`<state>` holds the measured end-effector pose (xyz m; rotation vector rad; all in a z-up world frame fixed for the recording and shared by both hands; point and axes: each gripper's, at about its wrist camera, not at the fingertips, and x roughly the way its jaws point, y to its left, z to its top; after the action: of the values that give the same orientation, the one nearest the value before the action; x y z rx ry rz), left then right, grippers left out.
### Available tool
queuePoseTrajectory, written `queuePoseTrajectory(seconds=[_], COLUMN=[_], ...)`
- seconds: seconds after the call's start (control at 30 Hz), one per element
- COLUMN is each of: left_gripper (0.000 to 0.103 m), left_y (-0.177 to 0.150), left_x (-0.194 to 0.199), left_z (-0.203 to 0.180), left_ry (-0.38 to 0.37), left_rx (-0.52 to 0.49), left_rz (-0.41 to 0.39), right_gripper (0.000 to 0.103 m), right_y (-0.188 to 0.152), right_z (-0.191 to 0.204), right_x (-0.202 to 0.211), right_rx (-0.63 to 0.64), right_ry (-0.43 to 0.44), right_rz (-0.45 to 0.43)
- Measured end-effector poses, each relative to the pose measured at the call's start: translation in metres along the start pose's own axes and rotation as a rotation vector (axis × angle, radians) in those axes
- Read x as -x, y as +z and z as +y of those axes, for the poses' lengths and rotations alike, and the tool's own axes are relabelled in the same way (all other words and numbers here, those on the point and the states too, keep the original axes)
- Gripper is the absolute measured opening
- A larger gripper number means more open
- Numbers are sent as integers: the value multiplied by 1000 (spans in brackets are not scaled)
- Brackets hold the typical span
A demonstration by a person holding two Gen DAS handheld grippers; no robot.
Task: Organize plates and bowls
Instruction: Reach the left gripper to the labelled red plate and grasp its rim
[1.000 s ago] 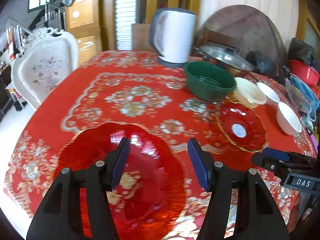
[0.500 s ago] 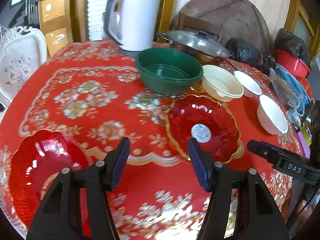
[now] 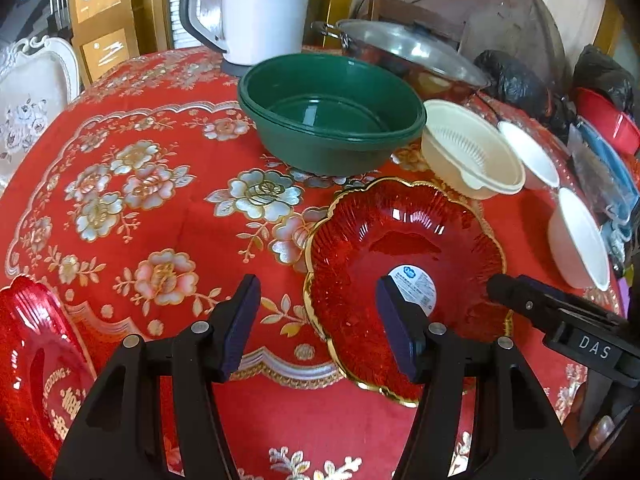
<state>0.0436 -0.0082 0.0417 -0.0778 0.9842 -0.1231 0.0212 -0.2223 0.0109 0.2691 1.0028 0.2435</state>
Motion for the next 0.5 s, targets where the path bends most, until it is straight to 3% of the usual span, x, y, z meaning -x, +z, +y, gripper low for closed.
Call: queuePoseTrajectory(seconds=[0.17,0.4,0.43,0.47,0.5], left_gripper=[60,60,58,48,45], left_y=[3,3,3,2,0], left_x=[-15,-27,-30,-33,-33], left_z=[-1,-6,-8,-9,-11], left_ry=[-24,-21,-18,-22,4], left_rx=[-2,-22,-27,-31,-45], left_rz=[27,38,47,55,45], right_gripper=[57,15,12,12,12], right_y=[4,9,8,8,7], right_z=[0,-3,-2,-1,0], right_x=[-10,-20,-22,-22,-21], right_rx=[37,61,68,78,87], right_ry=[2,25,34,36,36], right_rz=[11,7,11,9,6])
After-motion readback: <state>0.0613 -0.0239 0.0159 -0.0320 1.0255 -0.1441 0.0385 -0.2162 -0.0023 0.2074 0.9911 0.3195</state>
